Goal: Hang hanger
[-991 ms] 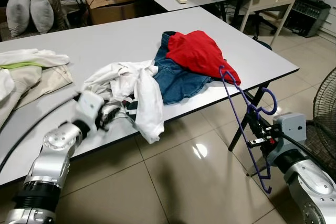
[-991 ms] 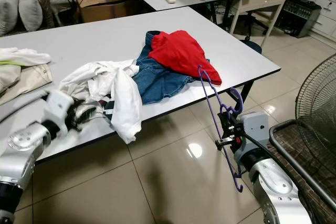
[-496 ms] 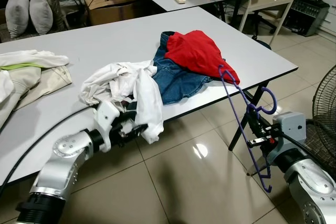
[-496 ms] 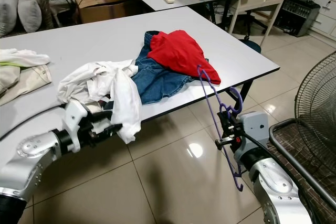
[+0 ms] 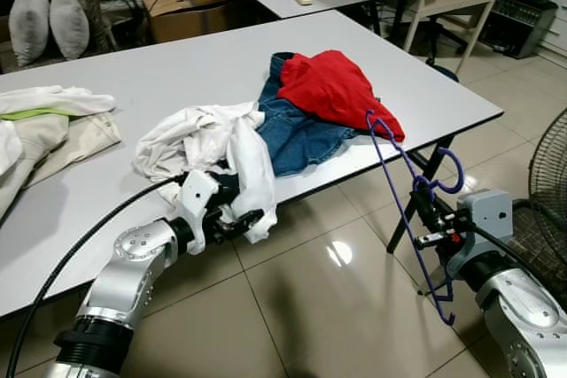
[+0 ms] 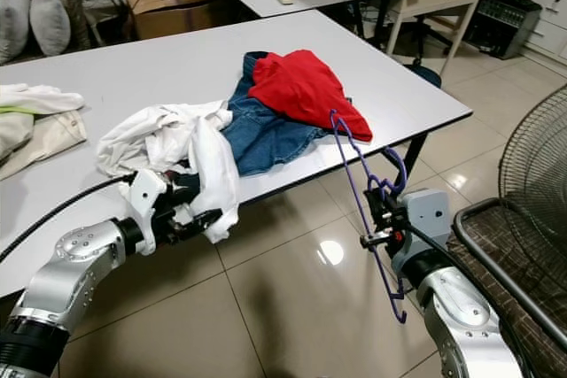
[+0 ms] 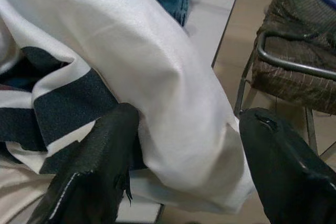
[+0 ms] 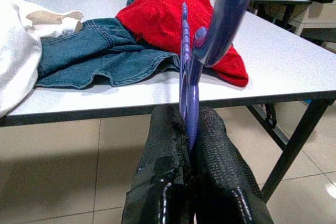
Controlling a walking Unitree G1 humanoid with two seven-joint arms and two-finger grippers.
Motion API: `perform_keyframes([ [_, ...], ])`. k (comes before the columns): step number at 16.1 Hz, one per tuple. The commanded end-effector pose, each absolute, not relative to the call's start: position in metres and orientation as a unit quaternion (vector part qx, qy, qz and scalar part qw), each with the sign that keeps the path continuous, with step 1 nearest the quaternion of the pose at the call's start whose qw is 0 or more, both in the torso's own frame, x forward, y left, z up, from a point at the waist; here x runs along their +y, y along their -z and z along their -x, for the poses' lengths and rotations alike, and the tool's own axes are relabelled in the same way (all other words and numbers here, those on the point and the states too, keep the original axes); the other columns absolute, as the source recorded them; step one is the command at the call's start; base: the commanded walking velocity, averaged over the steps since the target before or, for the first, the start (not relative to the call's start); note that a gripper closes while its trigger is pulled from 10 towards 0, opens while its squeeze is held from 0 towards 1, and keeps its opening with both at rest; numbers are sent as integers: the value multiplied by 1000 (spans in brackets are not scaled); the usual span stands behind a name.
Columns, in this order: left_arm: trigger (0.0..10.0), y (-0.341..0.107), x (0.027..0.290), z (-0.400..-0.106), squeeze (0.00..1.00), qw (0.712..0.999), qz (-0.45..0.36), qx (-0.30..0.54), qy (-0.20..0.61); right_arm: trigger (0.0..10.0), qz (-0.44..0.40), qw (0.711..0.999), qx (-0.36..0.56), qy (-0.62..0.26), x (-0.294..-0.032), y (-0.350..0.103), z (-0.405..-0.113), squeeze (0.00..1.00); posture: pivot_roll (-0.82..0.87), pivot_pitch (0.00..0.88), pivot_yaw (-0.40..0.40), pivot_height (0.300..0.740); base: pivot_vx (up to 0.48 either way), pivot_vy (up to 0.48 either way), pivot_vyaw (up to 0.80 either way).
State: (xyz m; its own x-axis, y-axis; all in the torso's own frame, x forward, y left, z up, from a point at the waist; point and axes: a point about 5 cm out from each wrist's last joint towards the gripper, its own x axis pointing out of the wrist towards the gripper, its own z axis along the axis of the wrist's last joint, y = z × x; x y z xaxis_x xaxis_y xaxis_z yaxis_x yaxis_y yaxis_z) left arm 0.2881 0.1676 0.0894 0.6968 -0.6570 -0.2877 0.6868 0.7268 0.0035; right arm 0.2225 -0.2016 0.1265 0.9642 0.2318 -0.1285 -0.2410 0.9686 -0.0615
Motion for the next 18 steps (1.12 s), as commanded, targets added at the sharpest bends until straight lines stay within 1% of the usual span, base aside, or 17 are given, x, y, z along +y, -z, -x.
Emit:
perform_keyframes([
  [1,0,-87,170,-291,0,920,-70,145,357,10000,48,990,54,-118,-202,-128,-223,0,-211,0,44,740,0,0,0],
  [4,0,-89,173,-294,0,929,-69,130,339,10000,49,990,54,-118,-202,-128,-223,0,-210,0,43,740,0,0,0],
  [11,0,-91,173,-296,0,935,-35,120,333,10000,52,990,54,-120,-201,-127,-223,0,-209,0,42,740,0,0,0],
  [14,0,-101,177,-304,0,947,-3,97,306,10000,57,990,51,-122,-201,-128,-222,0,-211,0,49,740,0,0,0],
  [15,0,-107,176,-309,0,950,23,84,298,10000,67,987,50,-137,-201,-129,-221,0,-215,0,52,740,0,0,0],
  [16,0,-109,176,-309,0,951,29,82,297,10000,69,986,49,-142,-201,-129,-220,0,-215,0,52,740,0,0,0],
  [17,0,-120,174,-319,0,956,80,61,274,10000,46,980,31,-189,-196,-137,-214,0,-221,0,56,740,0,0,0],
  [18,0,-123,173,-321,0,957,91,56,270,10000,43,978,28,-201,-194,-139,-212,0,-221,0,56,740,0,0,0],
])
